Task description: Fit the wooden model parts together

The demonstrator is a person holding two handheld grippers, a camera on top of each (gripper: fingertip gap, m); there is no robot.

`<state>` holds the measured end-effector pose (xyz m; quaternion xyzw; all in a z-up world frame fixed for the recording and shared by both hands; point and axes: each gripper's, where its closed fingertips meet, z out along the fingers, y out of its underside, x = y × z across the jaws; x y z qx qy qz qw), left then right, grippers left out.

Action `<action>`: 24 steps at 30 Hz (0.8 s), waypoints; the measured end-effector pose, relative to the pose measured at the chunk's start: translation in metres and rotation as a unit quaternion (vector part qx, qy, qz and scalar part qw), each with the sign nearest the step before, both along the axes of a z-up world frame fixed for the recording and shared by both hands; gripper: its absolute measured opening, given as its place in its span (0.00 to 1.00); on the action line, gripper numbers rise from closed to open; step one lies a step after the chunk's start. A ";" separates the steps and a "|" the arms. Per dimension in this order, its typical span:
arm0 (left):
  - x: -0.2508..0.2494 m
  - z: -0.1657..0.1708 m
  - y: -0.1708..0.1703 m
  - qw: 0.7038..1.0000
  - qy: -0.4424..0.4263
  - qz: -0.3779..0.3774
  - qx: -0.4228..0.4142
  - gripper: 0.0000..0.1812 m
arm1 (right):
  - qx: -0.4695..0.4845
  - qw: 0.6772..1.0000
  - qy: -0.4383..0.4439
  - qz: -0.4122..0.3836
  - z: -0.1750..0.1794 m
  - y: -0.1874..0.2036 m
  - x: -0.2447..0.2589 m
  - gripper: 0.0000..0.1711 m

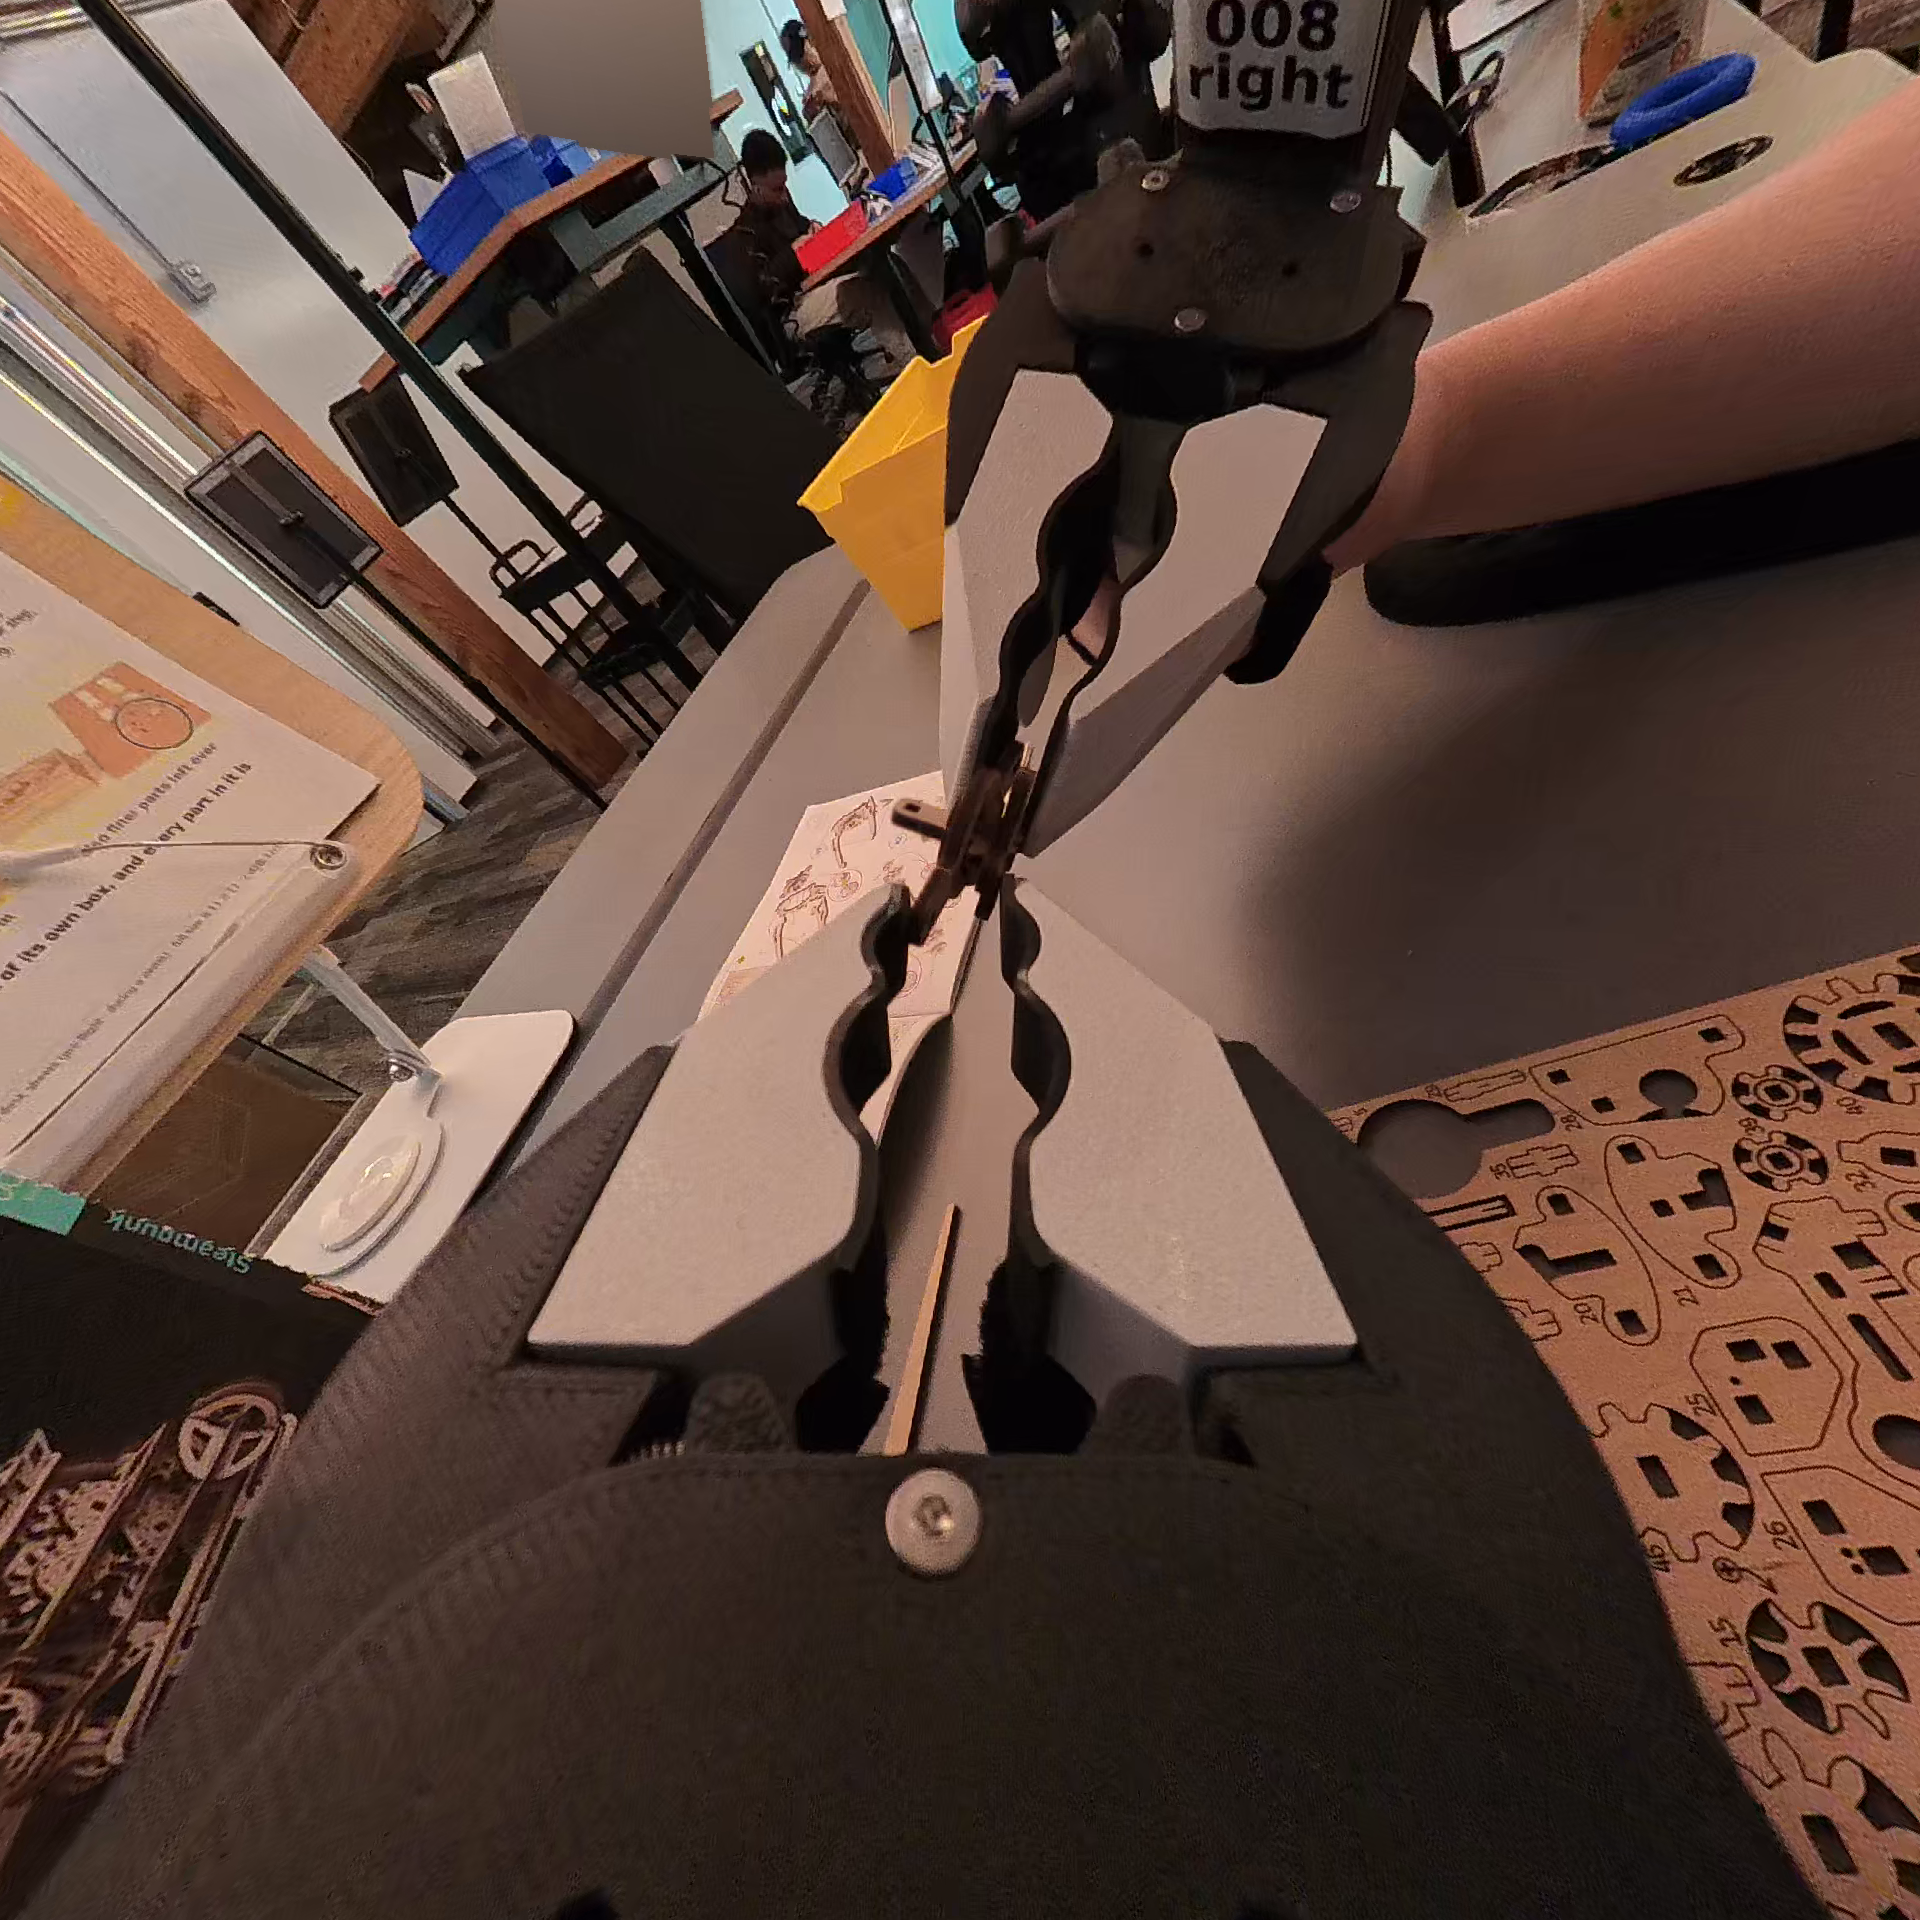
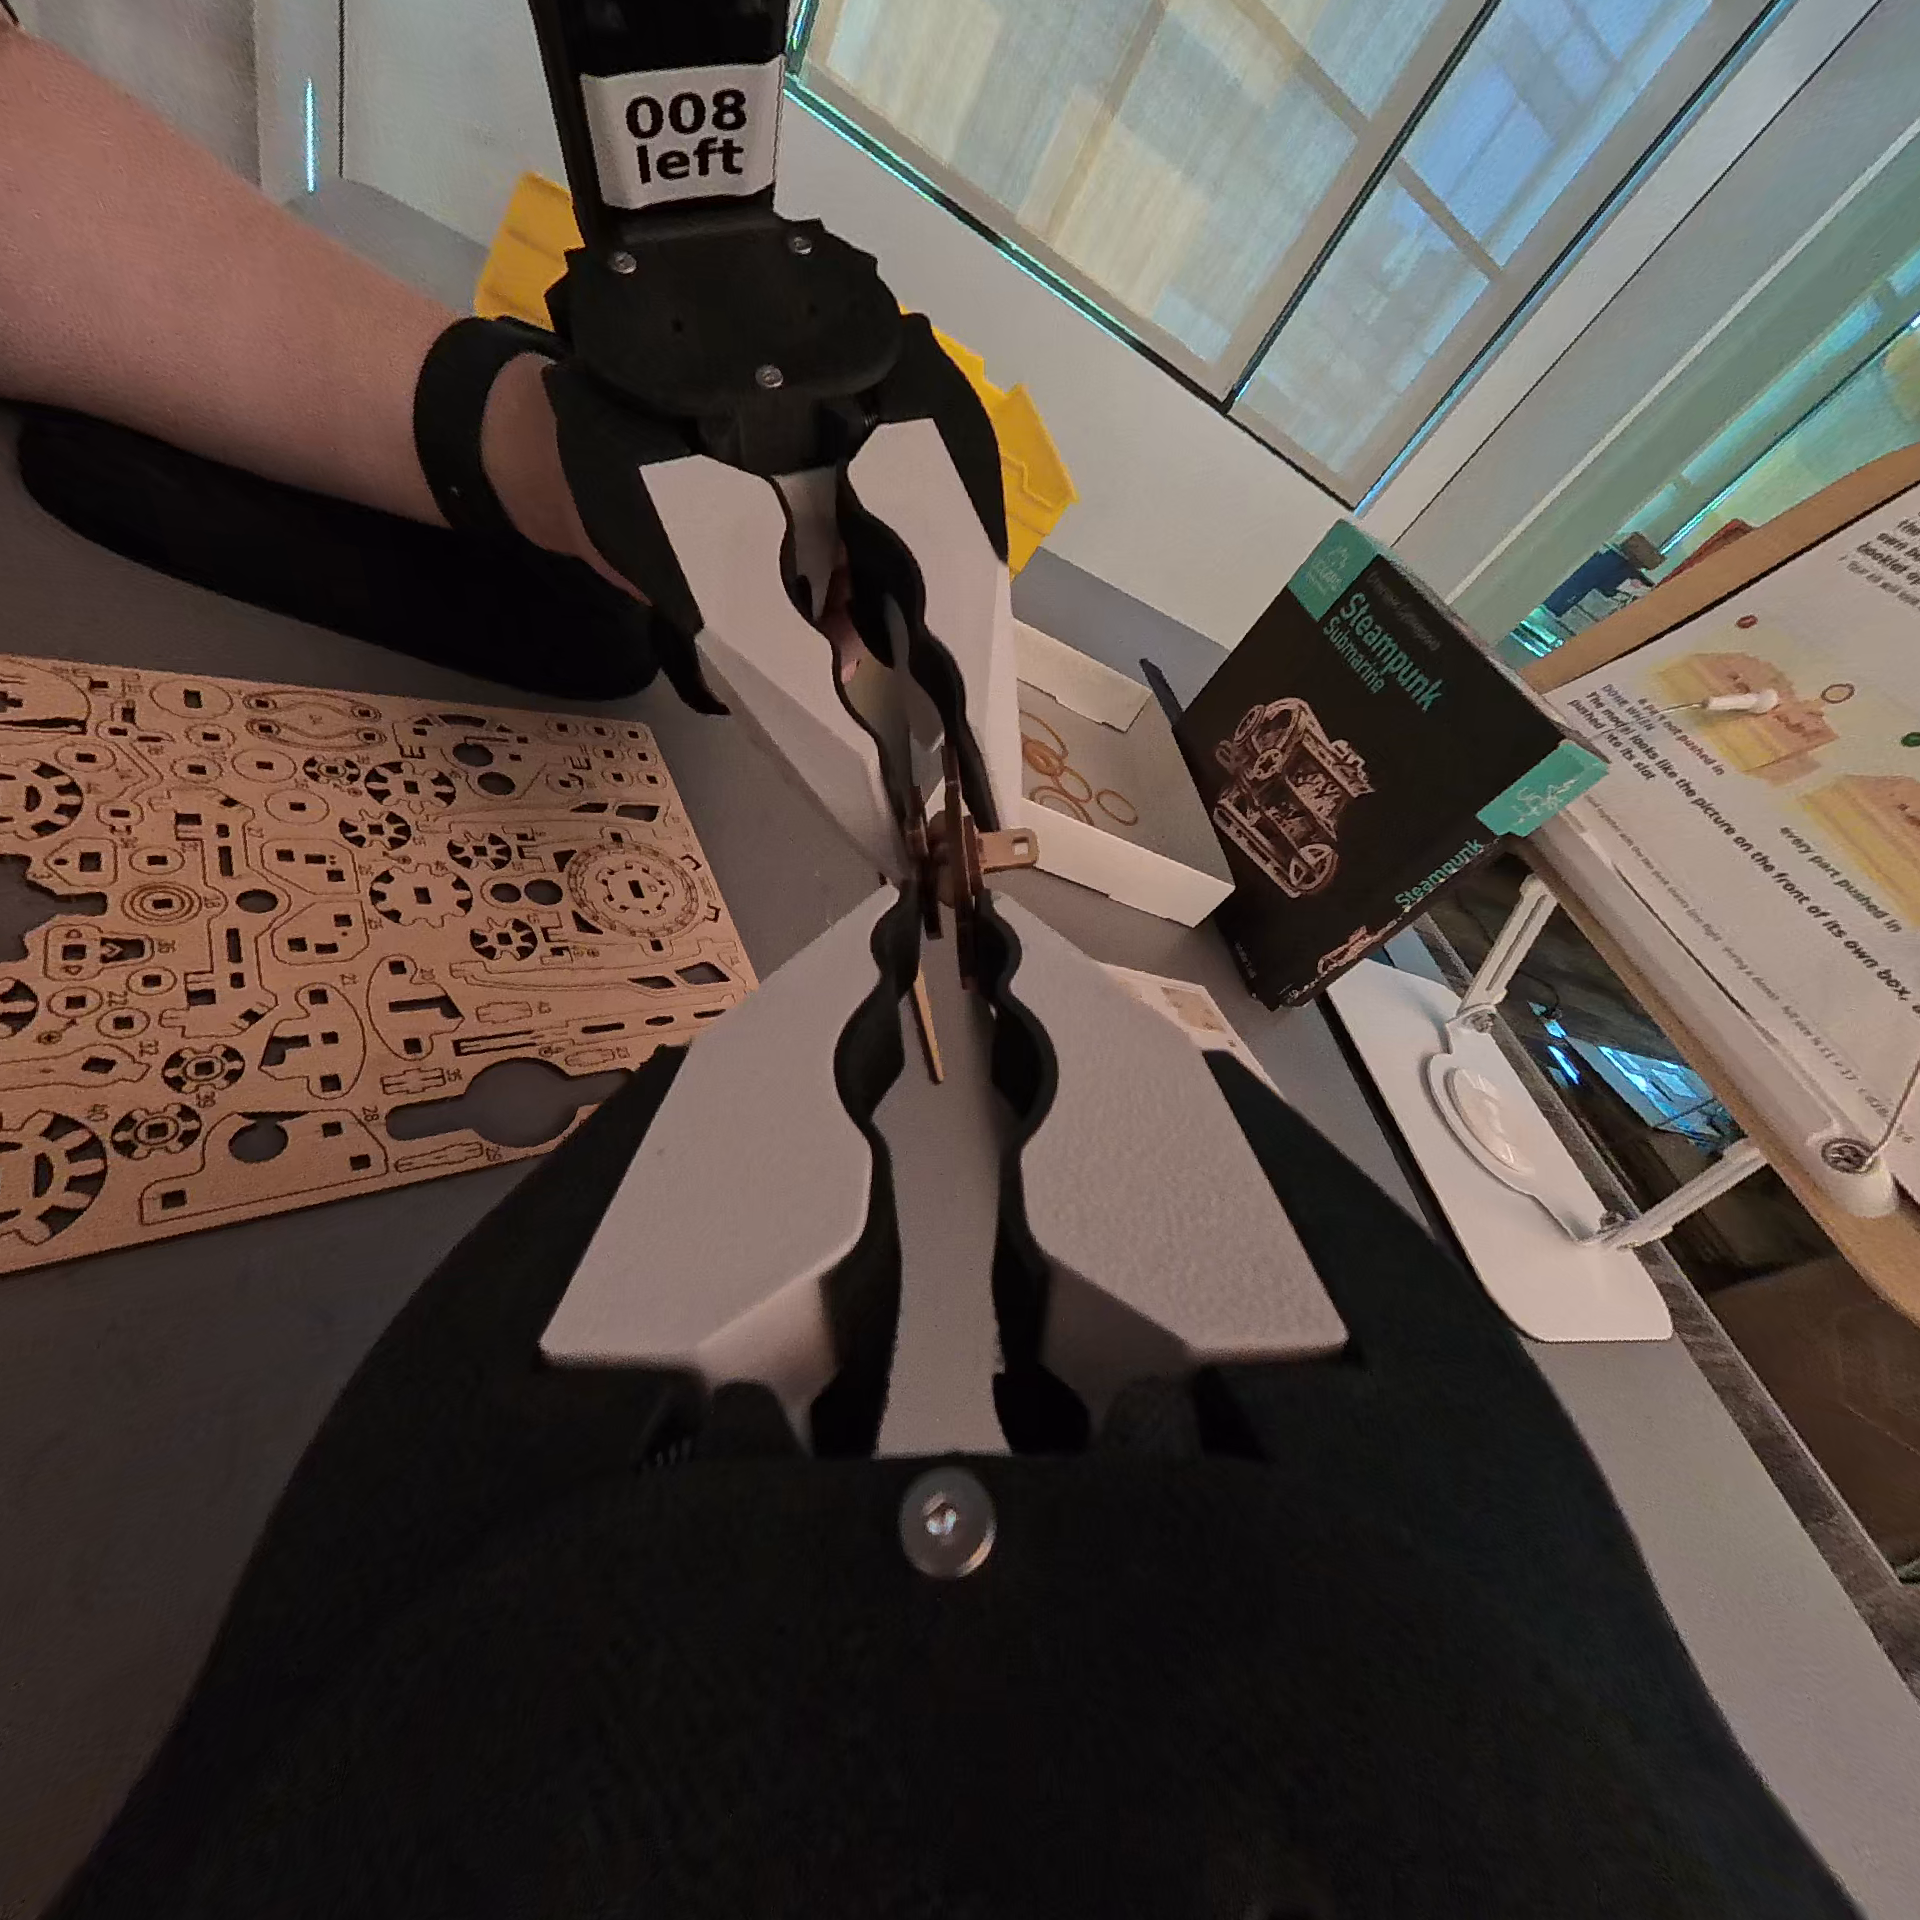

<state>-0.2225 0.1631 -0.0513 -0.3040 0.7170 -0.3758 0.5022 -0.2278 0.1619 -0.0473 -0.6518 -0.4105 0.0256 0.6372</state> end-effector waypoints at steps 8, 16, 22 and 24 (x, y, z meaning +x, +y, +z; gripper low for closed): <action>0.001 -0.005 0.001 1.000 0.017 0.000 -0.026 0.08 | -0.039 0.998 0.045 0.009 -0.005 0.001 0.002 0.05; 0.004 -0.003 -0.001 0.998 0.021 0.004 -0.057 0.12 | -0.104 0.984 0.141 0.033 -0.002 0.001 0.005 0.05; 0.003 0.000 -0.001 0.998 0.015 0.002 -0.062 0.11 | -0.093 0.988 0.119 0.029 -0.003 0.001 0.003 0.05; 0.003 0.001 -0.001 0.998 0.010 0.002 -0.055 0.10 | -0.085 0.990 0.113 0.028 -0.002 0.001 0.003 0.05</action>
